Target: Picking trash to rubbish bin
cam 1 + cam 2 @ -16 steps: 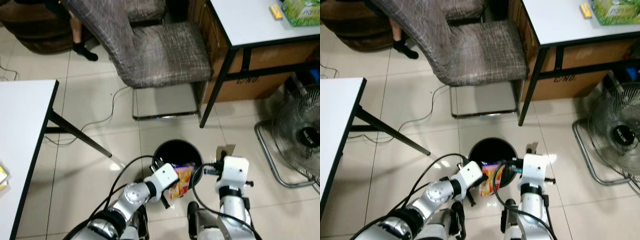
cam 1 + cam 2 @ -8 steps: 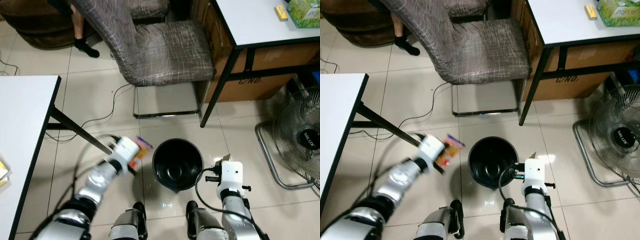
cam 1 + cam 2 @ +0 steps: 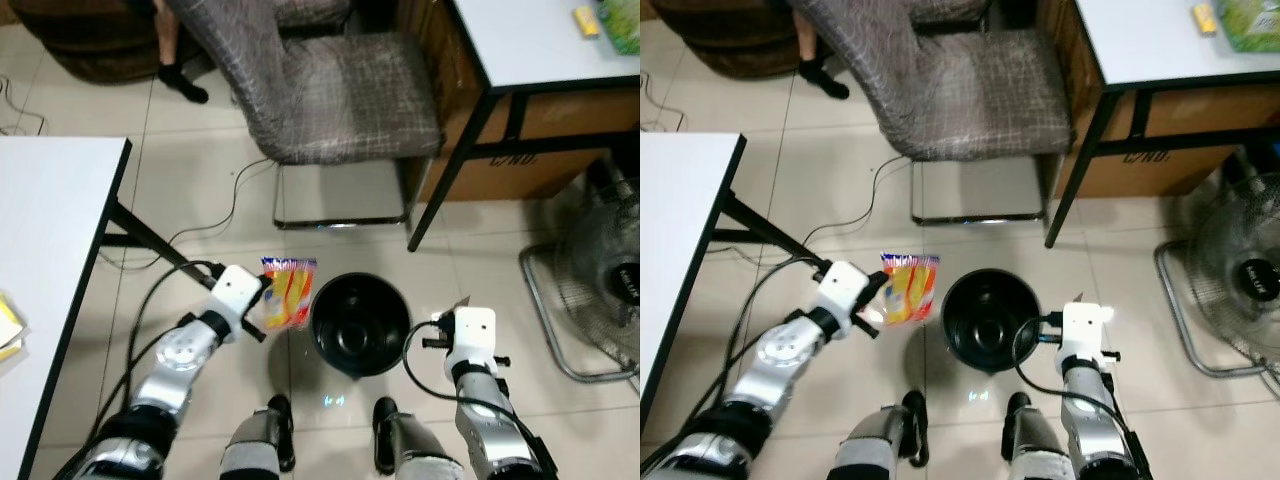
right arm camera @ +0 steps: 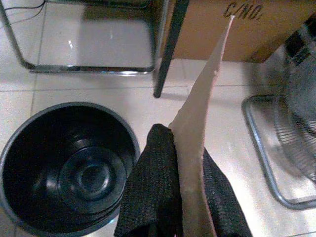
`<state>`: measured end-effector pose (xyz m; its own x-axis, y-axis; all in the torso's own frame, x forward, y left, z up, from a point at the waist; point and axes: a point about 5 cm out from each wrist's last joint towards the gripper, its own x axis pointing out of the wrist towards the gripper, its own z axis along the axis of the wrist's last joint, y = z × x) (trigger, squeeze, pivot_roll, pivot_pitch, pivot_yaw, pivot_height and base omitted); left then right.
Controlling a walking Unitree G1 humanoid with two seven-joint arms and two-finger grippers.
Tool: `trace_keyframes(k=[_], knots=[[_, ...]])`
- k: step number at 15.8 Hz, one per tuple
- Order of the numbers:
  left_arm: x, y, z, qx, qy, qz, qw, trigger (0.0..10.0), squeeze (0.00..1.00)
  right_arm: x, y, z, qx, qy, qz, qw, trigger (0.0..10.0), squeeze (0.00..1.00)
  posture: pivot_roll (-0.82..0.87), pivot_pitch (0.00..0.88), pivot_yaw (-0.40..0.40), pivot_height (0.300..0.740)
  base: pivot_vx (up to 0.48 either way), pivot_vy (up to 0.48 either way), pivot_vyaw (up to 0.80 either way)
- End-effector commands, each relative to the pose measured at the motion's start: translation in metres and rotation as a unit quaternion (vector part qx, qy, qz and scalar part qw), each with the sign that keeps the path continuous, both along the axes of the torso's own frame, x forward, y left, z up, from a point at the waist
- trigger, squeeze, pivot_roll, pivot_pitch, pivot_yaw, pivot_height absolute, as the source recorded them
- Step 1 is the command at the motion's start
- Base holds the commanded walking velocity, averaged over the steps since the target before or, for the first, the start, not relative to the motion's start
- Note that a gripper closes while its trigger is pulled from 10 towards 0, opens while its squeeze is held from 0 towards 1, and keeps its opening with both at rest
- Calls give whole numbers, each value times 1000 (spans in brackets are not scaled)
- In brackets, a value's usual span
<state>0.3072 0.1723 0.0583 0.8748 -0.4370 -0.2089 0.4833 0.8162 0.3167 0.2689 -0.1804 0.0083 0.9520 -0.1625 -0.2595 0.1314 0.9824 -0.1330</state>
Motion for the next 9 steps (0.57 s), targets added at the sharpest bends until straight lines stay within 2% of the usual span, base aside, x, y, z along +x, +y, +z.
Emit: trace_keyframes(k=[1,3,6,8,9], knots=[[-7,10,-5,1,16,8,1000,10000,0,-6,-2,-9,11,16,-5,1000,10000,0,306,390,81,740,0,0,0],[-10,16,-2,7,16,10,1000,10000,0,-1,-2,-8,14,13,-2,1000,10000,0,334,403,93,740,0,0,0],[-16,24,4,16,19,15,1000,10000,0,17,-1,3,23,-3,9,1000,10000,0,361,409,100,740,0,0,0],[-17,26,5,18,20,16,1000,10000,0,24,3,8,25,-9,18,999,10000,0,367,411,99,740,0,0,0],[-18,26,5,20,21,17,999,10000,0,32,11,14,22,-15,35,999,10000,0,371,411,95,740,0,0,0]])
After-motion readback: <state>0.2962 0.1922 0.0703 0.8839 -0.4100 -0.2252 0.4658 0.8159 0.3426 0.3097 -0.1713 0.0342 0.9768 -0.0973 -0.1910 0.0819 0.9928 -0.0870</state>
